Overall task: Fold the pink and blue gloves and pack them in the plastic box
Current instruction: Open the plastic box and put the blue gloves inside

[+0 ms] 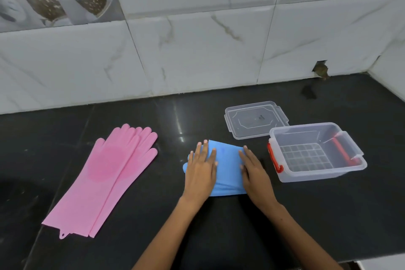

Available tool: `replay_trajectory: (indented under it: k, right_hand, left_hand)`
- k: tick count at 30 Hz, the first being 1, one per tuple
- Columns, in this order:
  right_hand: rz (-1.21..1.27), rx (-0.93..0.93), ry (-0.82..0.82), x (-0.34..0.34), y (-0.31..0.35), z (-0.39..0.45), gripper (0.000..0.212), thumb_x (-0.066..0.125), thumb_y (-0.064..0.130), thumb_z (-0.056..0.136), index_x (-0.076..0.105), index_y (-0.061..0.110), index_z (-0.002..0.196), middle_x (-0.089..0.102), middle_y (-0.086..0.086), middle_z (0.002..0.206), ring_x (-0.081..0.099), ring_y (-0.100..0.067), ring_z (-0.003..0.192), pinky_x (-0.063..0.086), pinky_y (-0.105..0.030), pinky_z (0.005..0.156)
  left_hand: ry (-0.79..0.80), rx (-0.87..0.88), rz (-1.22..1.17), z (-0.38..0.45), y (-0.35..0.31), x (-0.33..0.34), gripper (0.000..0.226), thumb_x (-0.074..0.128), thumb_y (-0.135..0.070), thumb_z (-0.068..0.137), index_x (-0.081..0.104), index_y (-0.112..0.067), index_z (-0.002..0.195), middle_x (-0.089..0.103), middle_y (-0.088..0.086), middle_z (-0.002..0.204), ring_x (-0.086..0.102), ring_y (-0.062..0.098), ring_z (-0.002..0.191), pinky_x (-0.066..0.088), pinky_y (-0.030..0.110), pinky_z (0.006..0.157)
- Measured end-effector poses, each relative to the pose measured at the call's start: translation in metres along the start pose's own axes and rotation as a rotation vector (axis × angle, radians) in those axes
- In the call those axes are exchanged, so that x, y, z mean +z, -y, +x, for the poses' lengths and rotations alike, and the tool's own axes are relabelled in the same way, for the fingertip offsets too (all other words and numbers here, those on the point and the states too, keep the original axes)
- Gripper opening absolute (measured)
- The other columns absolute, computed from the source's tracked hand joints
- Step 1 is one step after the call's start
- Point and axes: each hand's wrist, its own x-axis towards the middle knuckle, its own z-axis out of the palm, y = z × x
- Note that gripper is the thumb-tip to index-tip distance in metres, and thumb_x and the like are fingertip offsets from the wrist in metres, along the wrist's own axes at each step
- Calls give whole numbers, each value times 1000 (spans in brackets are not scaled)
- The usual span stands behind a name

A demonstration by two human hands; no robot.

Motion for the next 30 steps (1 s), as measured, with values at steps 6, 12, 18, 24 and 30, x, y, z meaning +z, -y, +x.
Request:
replay_trajectory:
  k: [6, 12, 18, 24, 30]
  right_hand:
    - [-341, -79, 219, 30, 12, 21, 55, 24, 37, 101, 3, 22, 149, -7, -6, 159, -7, -21, 147, 2, -36, 118]
    - [-508, -142, 248, 42, 6, 20, 56, 13, 48, 97, -8, 31, 147, -14, 0, 158, -13, -20, 146, -8, -37, 115]
    - [-503, -126, 262, 46, 7, 21, 57, 18, 48, 98, -4, 30, 148, -8, -1, 159, -10, -20, 146, -7, -39, 116]
    - [-313, -77, 238, 26, 15, 20, 52, 27, 38, 100, 9, 29, 148, -10, -4, 159, -6, -23, 147, 3, -41, 118]
    - [-141, 182, 168, -10, 10, 4, 49, 46, 28, 97, 31, 25, 144, 29, -8, 154, 37, -23, 136, 31, -34, 111]
  left_hand:
    - [45, 59, 87, -19, 26, 9, 54, 31, -29, 102, 19, -7, 149, 9, 14, 158, 7, 29, 147, 3, 43, 118]
    - [15, 69, 11, -31, 39, 21, 57, 24, -32, 102, 2, -13, 151, -11, 3, 158, -14, 13, 145, -15, 27, 116]
    - [41, 53, -54, -28, 40, 21, 58, 23, -33, 102, 0, -12, 151, -16, -2, 155, -15, 9, 145, -18, 21, 114]
    - [47, 50, -113, -25, 41, 4, 53, 33, -36, 101, 24, -17, 150, 4, 8, 160, -1, 20, 148, 1, 31, 119]
    - [70, -306, -566, -25, 64, -27, 47, 73, -29, 79, 53, -34, 121, 43, 2, 114, 48, 11, 101, 42, 23, 86]
